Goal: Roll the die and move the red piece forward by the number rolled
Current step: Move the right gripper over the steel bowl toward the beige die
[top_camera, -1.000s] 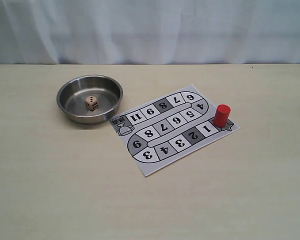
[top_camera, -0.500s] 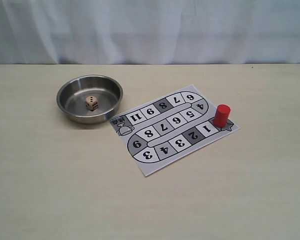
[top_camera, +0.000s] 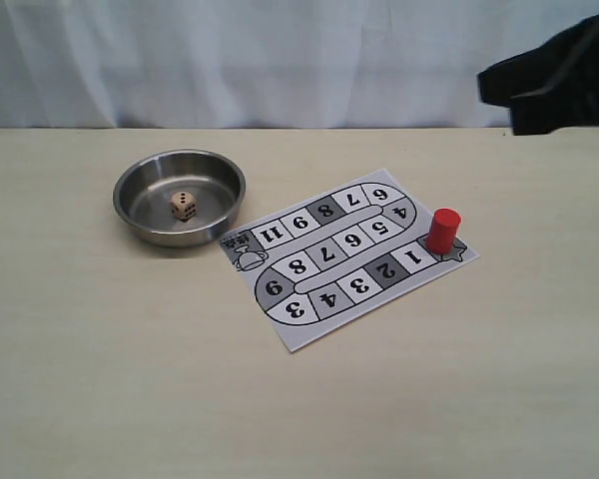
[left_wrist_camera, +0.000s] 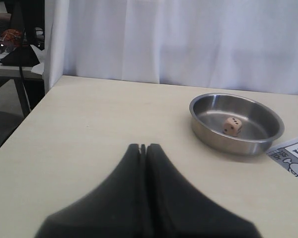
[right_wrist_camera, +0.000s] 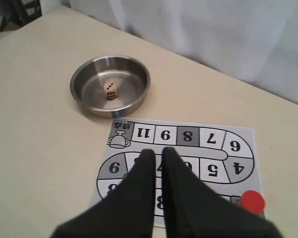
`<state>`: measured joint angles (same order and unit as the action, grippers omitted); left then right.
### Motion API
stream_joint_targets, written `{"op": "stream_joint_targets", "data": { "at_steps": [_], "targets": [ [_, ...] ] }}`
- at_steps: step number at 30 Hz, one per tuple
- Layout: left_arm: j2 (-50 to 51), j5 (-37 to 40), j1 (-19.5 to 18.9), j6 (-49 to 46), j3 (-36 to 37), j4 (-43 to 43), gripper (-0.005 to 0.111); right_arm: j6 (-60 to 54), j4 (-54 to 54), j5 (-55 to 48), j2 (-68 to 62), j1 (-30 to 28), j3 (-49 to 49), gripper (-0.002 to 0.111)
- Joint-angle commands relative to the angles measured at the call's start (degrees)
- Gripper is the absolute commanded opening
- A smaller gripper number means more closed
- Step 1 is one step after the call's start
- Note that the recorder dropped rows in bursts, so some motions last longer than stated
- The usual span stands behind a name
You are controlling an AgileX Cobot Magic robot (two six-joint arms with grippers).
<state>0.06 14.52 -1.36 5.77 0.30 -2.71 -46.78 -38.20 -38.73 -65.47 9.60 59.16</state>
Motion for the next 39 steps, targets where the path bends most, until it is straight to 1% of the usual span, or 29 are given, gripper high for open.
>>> {"op": "stream_joint_targets", "data": {
  "at_steps": [1,3,8,10,16,22,26,33,39],
  "targets": [
    [-0.1,-0.6,0.0,0.0,-0.3,-0.1,0.000,4.3,4.8,2.6,-7.6,6.7,5.1,0.009],
    [-0.1,-0.6,0.0,0.0,-0.3,-0.1,0.000,4.6,5.1,2.3,-11.8,9.0,8.0,0.017],
    [-0.1,-0.6,0.0,0.0,-0.3,0.0,0.000,4.6,5.1,2.5,-21.8,14.3,14.9,0.046],
    [-0.1,-0.6,0.0,0.0,-0.3,0.0,0.000,4.6,5.0,2.5,-25.5,15.9,17.7,0.050],
    [-0.1,-0.6,0.0,0.0,-0.3,0.0,0.000,10.4,5.0,2.6,-37.3,19.6,26.6,0.051],
    [-0.1,-0.6,0.0,0.0,-0.3,0.0,0.000,10.8,4.4,2.1,-47.4,21.9,36.0,0.051],
    [-0.1,-0.6,0.0,0.0,-0.3,0.0,0.000,10.8,4.6,3.8,-53.0,23.2,41.2,0.051],
    [-0.1,-0.6,0.0,0.0,-0.3,0.0,0.000,12.6,4.6,8.3,-61.2,23.9,48.5,0.051],
    [-0.1,-0.6,0.0,0.0,-0.3,-0.1,0.000,12.6,4.6,12.2,-66.4,23.9,51.7,0.051]
  ]
}}
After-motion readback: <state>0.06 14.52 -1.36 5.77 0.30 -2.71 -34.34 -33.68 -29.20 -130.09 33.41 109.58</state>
